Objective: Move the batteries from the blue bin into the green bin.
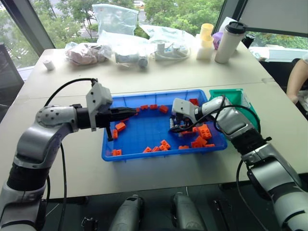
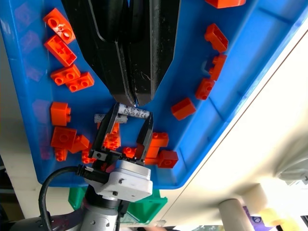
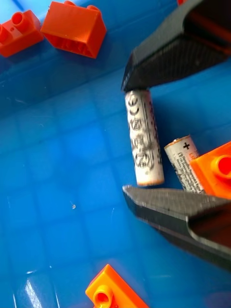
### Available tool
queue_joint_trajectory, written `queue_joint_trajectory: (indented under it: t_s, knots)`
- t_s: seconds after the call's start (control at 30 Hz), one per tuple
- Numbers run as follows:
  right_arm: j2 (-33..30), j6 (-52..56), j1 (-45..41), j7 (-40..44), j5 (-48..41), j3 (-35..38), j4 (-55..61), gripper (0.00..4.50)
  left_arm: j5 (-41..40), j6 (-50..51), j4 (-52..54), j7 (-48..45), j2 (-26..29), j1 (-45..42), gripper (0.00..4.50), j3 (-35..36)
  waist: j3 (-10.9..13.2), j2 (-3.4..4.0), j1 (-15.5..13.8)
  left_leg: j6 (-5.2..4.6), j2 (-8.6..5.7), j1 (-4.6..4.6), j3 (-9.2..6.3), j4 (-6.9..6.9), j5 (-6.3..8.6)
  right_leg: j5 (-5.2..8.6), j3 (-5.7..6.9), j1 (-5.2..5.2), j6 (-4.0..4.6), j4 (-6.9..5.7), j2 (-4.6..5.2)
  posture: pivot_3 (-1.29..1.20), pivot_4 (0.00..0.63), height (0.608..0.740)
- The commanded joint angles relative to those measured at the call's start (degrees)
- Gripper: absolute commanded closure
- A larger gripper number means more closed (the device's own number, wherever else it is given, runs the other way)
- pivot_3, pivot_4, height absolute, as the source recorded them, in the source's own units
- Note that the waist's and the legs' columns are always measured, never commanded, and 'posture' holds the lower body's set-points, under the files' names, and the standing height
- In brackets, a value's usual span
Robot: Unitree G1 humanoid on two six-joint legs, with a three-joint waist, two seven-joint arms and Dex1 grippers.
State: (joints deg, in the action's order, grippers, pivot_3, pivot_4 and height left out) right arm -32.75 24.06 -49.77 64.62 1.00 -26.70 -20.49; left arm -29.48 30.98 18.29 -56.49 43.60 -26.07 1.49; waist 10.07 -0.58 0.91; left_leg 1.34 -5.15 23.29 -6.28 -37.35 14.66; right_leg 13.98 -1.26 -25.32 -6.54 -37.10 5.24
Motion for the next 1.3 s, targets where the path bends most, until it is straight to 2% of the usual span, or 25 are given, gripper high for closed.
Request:
queue_joint_trajectory:
  t_s: [0.03, 0.23, 0.4, 0.5, 0.57, 0.8, 0.87, 0.9, 0.97, 1.13, 1.3]
  knots:
    - [0.5, 0.3, -0.6, 0.4, 0.9, 0.9, 0.1, 2.29, -0.9, -0.2, 2.0, 0.4, 0.5, -0.2, 4.50, 1.9, 0.0, 0.00, 0.0, 0.00, 0.00, 0.00, 0.00, 0.00, 0.00, 0.00, 0.00, 0.00, 0.00, 0.00, 0.00, 0.00, 0.150, 0.740]
    - [-2.1, 8.5, -2.2, -3.2, -1.9, 9.1, 12.9, 2.29, -1.0, -0.2, 1.7, -0.1, 0.2, -1.0, 4.50, 1.0, 0.0, 0.03, 0.0, 0.00, 0.00, 0.04, 0.00, 0.00, 0.00, 0.00, -0.01, -0.06, 0.00, -0.02, 0.01, 0.00, 0.150, 0.740]
    - [-11.8, 20.4, -0.4, -6.1, -4.8, 22.0, 23.1, 2.29, -0.9, -0.6, 0.9, -0.6, -1.0, -1.8, 4.50, -0.3, 0.0, 0.02, -1.0, 0.00, -0.06, 0.09, -0.06, -0.03, 0.00, 0.00, 0.04, -0.02, 0.00, 0.03, 0.07, 0.00, 0.150, 0.740]
    - [-19.5, 24.7, 5.4, -7.2, -5.6, 29.1, 26.7, 2.29, -0.5, -1.0, 0.2, -1.3, -2.2, -2.4, 4.50, -1.5, 0.0, 0.01, -1.6, -0.29, -0.07, 0.08, -0.03, -0.02, 0.17, 0.00, 0.04, 0.00, 0.00, 0.07, 0.09, 0.00, 0.150, 0.740]
    - [-22.1, 25.9, 9.3, -7.8, -6.1, 31.5, 28.6, 2.29, -0.4, -1.2, -0.2, -1.6, -2.8, -2.8, 4.50, -2.0, 0.0, 0.00, -1.6, -0.33, -0.06, 0.06, -0.03, 0.00, 0.19, 0.00, 0.07, 0.06, 0.00, 0.09, 0.09, 0.00, 0.150, 0.740]
    - [-24.6, 25.5, 21.5, -8.9, -8.6, 35.7, 28.7, 2.29, 0.9, -3.0, -3.5, -3.7, -4.0, -5.3, 4.50, -3.7, 0.0, 0.03, -0.5, -0.36, 0.01, -0.02, 0.11, 0.01, 0.20, 0.00, -0.04, 0.04, 0.00, -0.02, 0.07, 0.00, 0.150, 0.740]
    - [-24.3, 25.4, 22.8, -9.6, -9.6, 36.7, 27.8, 1.26, 1.3, -3.6, -4.3, -4.1, -4.1, -5.8, 4.50, -3.8, 0.0, 0.04, -0.3, -0.36, -0.01, -0.02, 0.11, 0.00, 0.21, 0.00, -0.04, 0.05, 0.00, -0.01, 0.07, 0.00, 0.150, 0.740]
    - [-24.5, 25.7, 22.9, -10.2, -9.8, 36.9, 27.4, 0.97, 1.4, -3.8, -4.6, -4.3, -4.2, -5.9, 4.50, -3.9, 0.0, 0.03, -0.3, -0.36, -0.01, -0.02, 0.12, -0.01, 0.20, 0.00, -0.04, 0.05, 0.00, -0.01, 0.07, 0.00, 0.150, 0.740]
    - [-25.3, 26.6, 22.7, -10.5, -10.8, 37.4, 28.4, 0.02, 1.5, -4.2, -5.0, -4.6, -4.3, -6.2, 4.50, -4.0, 0.0, 0.04, -0.2, -0.36, 0.00, -0.02, 0.11, -0.01, 0.21, 0.00, -0.04, 0.05, 0.00, -0.02, 0.07, 0.00, 0.150, 0.740]
    - [-25.6, 26.5, 17.9, -8.0, -16.3, 36.8, 33.5, 0.02, 1.9, -4.6, -5.6, -4.9, -4.5, -6.5, 4.50, -4.3, 0.0, 0.05, -0.1, -0.36, 0.00, -0.03, 0.11, -0.01, 0.20, 0.00, -0.04, 0.04, 0.00, -0.01, 0.06, 0.00, 0.150, 0.740]
    - [-20.2, 29.7, 9.7, -6.0, -21.8, 27.7, 38.5, 0.02, 2.1, -4.8, -6.1, -5.1, -4.6, -7.0, 4.50, -4.2, 0.0, 0.02, -0.2, -0.36, 0.05, -0.02, 0.06, -0.01, 0.21, 0.00, -0.02, 0.06, 0.00, 0.03, 0.01, 0.00, 0.150, 0.740]
